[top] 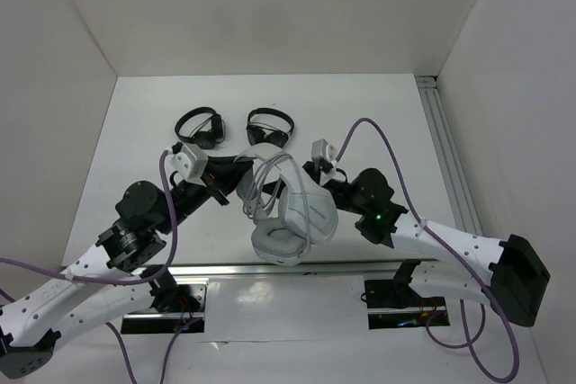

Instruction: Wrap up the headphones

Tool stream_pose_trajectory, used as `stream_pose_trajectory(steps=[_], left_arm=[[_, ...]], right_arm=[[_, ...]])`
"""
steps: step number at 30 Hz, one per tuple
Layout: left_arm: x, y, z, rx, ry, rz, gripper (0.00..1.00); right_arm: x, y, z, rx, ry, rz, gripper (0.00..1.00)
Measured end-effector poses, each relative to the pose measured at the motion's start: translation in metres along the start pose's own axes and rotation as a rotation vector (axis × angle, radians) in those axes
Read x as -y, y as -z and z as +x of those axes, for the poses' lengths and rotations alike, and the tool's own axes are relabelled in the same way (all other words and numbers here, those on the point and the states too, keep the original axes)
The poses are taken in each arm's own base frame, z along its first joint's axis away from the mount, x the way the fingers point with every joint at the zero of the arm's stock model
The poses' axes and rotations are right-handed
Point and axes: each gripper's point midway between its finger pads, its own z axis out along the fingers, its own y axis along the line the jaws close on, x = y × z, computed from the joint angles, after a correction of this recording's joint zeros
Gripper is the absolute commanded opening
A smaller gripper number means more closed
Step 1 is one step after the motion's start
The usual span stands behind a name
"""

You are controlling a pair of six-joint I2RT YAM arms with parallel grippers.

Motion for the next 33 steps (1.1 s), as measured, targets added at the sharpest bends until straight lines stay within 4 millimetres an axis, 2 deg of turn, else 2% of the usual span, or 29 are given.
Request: stream_pose_trajectory(steps=[3,4,5,9,12,15,19,23,28,29,32,33], left_arm=[[-0.001,-0.003,0.007,0.005,0.005,-0.004,0.0],[-0.002,-0.003,0.011,0.003,0.008,-0.013,0.0],[-0.005,-0.004,0.017,0.002,0.014,-0.027,0.0],[-0.013,-0.001,0.034,-0.004,0.044,-0.073,0.0],[-0.018,0.002,0.039,-0.01,0.051,-0.101,0.0],[-0.023,0.004,0.035,0.003,0.052,-0.127,0.0],[-0.025,0.008,0.027,0.03,0.055,-0.139,0.0],[-0.027,0.013,0.019,0.056,0.057,-0.151,0.0],[-0.031,0.021,0.006,0.097,0.063,-0.172,0.0],[-0.032,0.023,0.005,0.1,0.063,-0.175,0.0],[-0.033,0.024,0.006,0.094,0.062,-0.184,0.0],[-0.034,0.025,0.008,0.089,0.062,-0.188,0.0]], right_arm=[[0.007,0.01,0.011,0.016,-0.03,0.062,0.09],[0.009,0.011,0.015,0.015,-0.041,0.077,0.11],[0.012,0.012,0.018,0.012,-0.051,0.092,0.19],[0.018,0.014,0.036,-0.001,-0.092,0.128,0.28],[0.02,0.018,0.051,-0.021,-0.122,0.148,0.37],[0.02,0.018,0.056,-0.021,-0.138,0.15,0.44],[0.019,0.015,0.049,0.011,-0.143,0.139,0.45],[0.018,0.015,0.046,0.029,-0.145,0.133,0.52],[0.019,0.014,0.052,0.017,-0.153,0.136,0.63],[0.019,0.014,0.052,0.015,-0.155,0.137,0.7],[0.017,0.013,0.054,0.01,-0.154,0.133,0.71],[0.017,0.013,0.056,0.007,-0.155,0.132,1.0]])
